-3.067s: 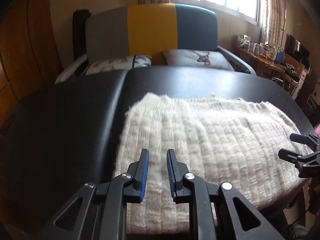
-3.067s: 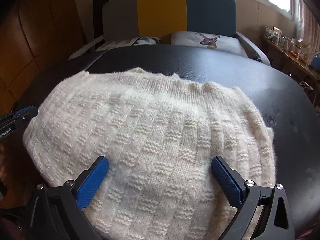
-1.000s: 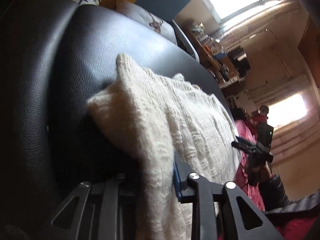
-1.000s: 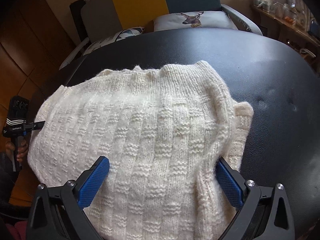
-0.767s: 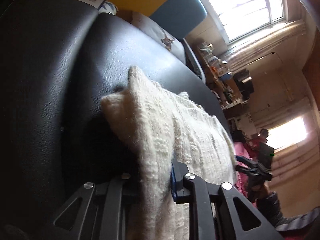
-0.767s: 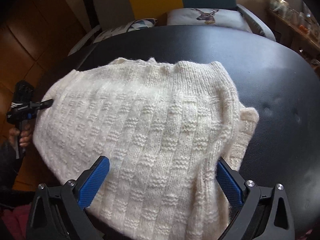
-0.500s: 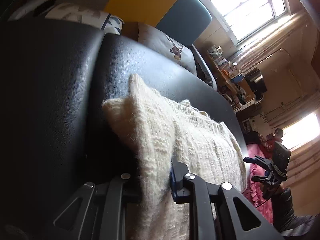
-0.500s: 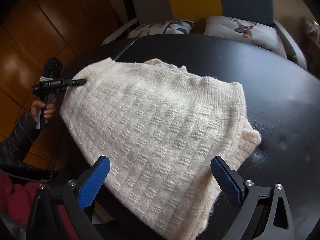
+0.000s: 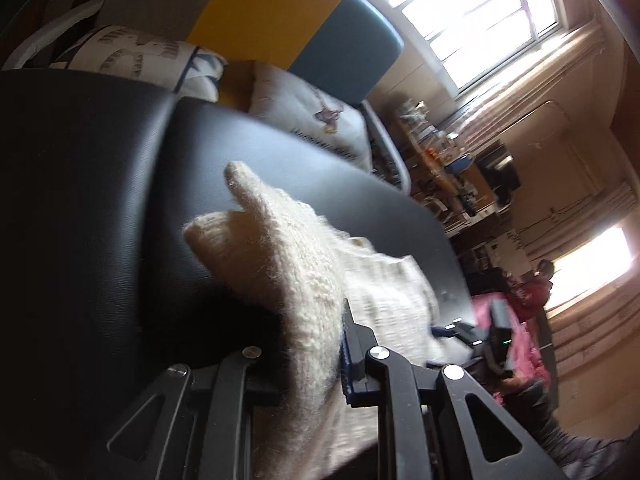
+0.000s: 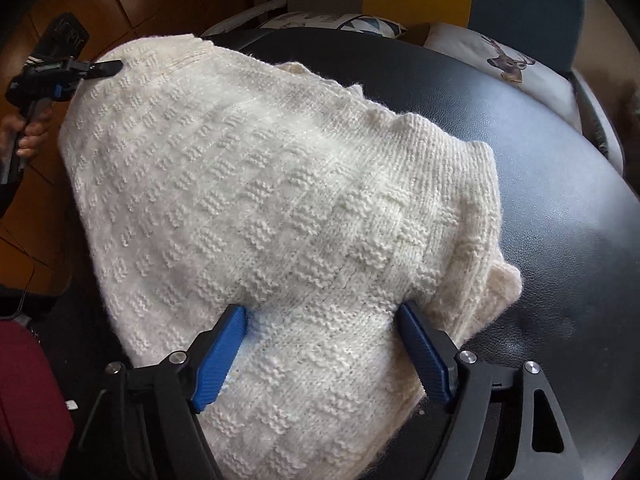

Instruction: Fold clothes

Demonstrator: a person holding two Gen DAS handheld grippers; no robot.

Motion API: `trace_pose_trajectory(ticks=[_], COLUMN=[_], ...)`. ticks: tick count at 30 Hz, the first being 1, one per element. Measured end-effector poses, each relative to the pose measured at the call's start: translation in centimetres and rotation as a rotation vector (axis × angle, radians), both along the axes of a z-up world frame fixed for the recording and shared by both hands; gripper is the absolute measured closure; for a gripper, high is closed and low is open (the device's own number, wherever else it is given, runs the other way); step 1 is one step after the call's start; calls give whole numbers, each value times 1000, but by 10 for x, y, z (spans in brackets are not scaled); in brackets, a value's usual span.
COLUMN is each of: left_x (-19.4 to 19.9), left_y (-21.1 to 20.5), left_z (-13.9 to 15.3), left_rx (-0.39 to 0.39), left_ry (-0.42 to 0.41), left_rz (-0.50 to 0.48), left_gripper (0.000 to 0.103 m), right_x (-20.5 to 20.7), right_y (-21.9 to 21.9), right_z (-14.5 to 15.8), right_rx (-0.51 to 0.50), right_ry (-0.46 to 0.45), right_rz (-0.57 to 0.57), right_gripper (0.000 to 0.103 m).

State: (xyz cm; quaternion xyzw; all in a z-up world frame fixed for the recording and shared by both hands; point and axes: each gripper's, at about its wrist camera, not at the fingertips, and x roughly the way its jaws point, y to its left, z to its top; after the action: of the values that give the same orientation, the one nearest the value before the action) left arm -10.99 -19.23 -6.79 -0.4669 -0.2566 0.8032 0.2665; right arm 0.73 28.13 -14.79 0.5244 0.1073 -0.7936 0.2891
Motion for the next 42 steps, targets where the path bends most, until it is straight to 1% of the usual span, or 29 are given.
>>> trace_pose_trajectory(ticks=[2,5,7,10,14,17,19,21,23,25,28,30,32,34,35,38,39,40,42], left_x=[3,6,6,4,0,-7,-10,-11,-13,-14,-16,-15,-11,-6,-2,7,11,15,27], left_y=[9,30,50,77,117,147,168,189,205,217,227,235,243,251,254,265,269,272,270], left_z=[16,40,55,73,85,83,74,63,47,29,7,0,-4,-7,-8,-12,-7,1,26], left_rx=[48,100,124,153,160,158,146,114,85,51,37,24,23,21,29,91,116,134,168], left_ry=[14,39,54,66,61,32,2,-21,-59,-97,-156,-178,-200,-225,-246,-319,-319,-299,-230], left_rz=[3,7,7,4,-17,-31,-39,-52,-70,-85,-83,-82,-85,-79,-78,-109,-133,-164,-215], left_gripper=[85,86,86,86,87,87,88,88,88,88,88,87,85,83,82,81,81,81,81], right_x=[5,12,17,24,32,41,47,53,61,72,91,108,121,130,135,149,154,159,170], right_y=[6,9,5,-4,-10,-16,-18,-14,0,21,57,78,90,100,105,121,126,131,142], right_z=[-1,-3,-6,-8,-8,-10,-12,-12,-9,-2,9,13,10,2,-2,-14,-18,-22,-26], right_rx=[-23,-50,-53,-54,-115,-117,-116,-131,-183,-274,-389,-432,-474,-488,-495,-516,-523,-529,-538], right_ry=[11,20,31,54,68,102,126,149,168,177,173,165,135,115,105,74,64,54,43], right_rz=[-34,-90,-112,-131,-139,-126,-119,-114,-110,-116,-136,-129,-123,-149,-162,-202,-216,-229,-254], right_gripper=[18,11,1,0,0,0,0,0,0,2,2,2,2,2,2,2,2,2,2])
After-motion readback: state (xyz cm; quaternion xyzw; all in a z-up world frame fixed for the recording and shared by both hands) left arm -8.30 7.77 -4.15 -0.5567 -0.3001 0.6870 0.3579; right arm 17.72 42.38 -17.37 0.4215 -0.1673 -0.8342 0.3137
